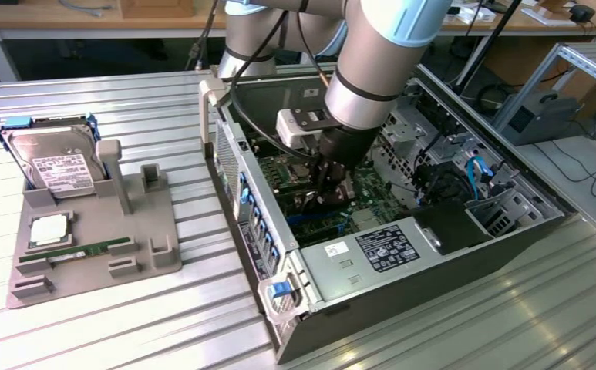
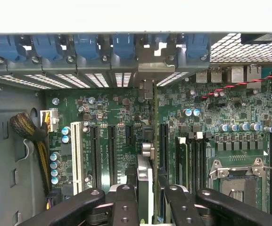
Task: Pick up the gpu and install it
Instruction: 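Insert the gpu into the slot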
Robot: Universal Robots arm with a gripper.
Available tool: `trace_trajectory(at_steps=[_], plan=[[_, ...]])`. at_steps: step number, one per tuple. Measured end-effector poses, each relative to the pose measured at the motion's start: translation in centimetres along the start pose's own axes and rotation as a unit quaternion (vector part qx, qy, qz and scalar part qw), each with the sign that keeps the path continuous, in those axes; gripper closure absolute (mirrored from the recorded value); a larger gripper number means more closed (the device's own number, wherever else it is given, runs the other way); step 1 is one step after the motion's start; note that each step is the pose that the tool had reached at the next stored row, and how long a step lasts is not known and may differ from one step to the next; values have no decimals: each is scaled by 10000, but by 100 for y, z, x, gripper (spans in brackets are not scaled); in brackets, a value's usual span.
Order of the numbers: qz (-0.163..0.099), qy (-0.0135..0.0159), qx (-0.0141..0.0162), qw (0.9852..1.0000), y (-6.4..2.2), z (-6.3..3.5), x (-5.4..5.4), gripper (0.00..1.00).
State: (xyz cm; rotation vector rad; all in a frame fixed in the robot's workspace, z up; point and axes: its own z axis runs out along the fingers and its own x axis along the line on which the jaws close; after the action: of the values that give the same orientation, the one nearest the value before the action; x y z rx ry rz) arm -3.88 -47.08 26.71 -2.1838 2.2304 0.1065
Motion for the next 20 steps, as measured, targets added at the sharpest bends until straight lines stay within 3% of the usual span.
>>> trace_trajectory(at_steps=[9,13,20], plan=[[4,0,0,10000,-45,8,-1,73],[187,-6,10,9998,-34,33,-4,73],[187,-6,10,9998,63,49,-1,73]])
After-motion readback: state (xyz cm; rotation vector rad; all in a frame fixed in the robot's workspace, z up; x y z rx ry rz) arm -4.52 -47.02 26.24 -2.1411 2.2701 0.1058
